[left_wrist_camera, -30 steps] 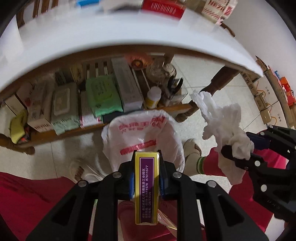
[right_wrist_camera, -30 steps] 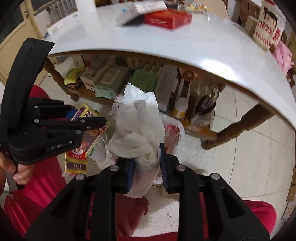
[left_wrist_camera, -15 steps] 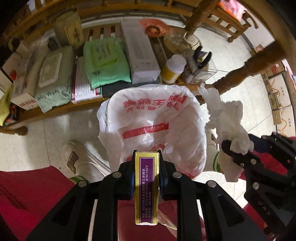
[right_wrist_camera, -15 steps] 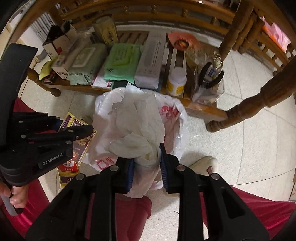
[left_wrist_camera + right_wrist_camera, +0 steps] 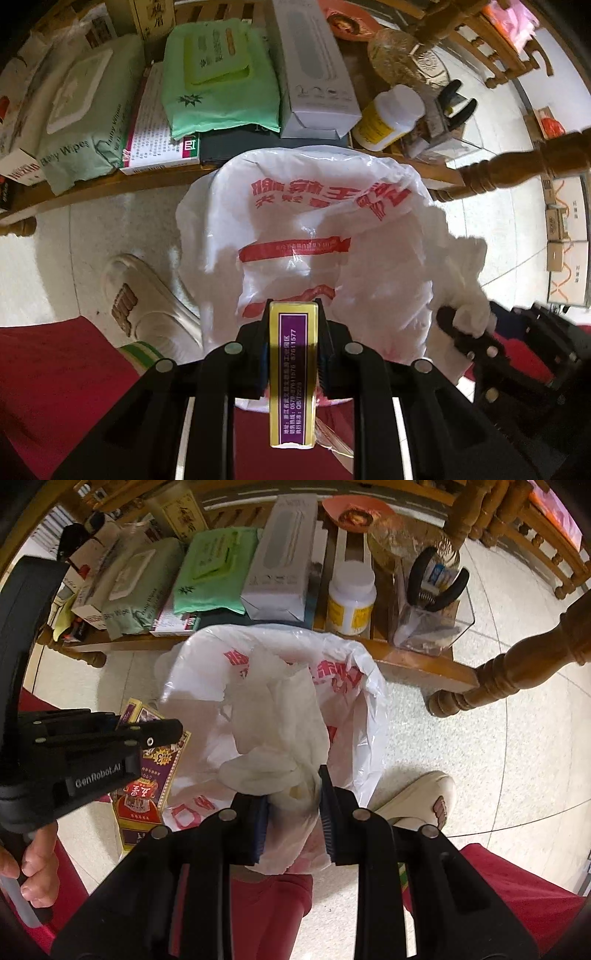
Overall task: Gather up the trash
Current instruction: 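Open both grippers to drop the tissue and box into the bag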
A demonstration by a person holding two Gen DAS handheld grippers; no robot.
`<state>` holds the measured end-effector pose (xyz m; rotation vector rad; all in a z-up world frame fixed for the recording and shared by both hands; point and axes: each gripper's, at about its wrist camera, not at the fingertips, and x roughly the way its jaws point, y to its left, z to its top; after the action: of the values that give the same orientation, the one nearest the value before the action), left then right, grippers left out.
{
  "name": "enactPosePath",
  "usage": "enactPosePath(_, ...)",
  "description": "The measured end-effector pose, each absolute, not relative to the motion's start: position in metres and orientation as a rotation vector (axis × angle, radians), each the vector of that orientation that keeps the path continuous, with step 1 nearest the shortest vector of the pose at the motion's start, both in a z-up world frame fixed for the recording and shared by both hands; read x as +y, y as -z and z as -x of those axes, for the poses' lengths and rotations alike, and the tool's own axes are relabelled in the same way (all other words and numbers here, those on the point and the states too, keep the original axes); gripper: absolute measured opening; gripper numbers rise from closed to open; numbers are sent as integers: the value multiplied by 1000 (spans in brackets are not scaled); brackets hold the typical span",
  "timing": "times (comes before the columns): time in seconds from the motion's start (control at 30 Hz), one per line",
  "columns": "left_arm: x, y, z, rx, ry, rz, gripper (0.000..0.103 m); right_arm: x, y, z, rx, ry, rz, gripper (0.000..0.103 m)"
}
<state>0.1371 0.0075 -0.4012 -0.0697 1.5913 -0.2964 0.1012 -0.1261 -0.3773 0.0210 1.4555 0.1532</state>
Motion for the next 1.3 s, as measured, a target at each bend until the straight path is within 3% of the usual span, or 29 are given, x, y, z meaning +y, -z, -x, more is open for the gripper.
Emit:
enactPosePath(0.37, 4, 417, -150, 1627, 295, 109, 20, -123, 399, -104, 1508, -162, -36, 25)
enactPosePath(0.4, 4, 419, -151, 1632, 295, 116, 20, -123, 399, -104, 1509, -163, -39, 26)
enactPosePath(0.43, 5, 420, -152, 1641, 287, 122, 20, -124, 399, -105, 1505, -162, -44, 34)
enactPosePath(0.47, 6, 421, -152, 1650, 279, 123, 26, -124, 399, -105, 1503, -163, -49, 40)
enactPosePath(0.5, 7, 423, -153, 1662, 271, 126, 38, -124, 399, -105, 1502, -160, -49, 52)
enactPosePath(0.57, 11, 426, -155, 1686, 251, 144, 59, -122, 398, -106, 1491, -166, -41, 54)
enactPosePath(0.87, 16, 422, -156, 1667, 237, 151, 62, -124, 399, -107, 1498, -160, -52, 54)
enactPosePath(0.97, 16, 418, -155, 1660, 226, 136, 68, -126, 399, -107, 1502, -159, -73, 55)
enactPosePath(1.2, 12, 397, -147, 1605, 205, 23, 77, -124, 385, -106, 1468, -158, -68, 72)
enactPosePath(1.3, 16, 382, -136, 1594, 210, -27, 78, -128, 366, -100, 1438, -157, -78, 73)
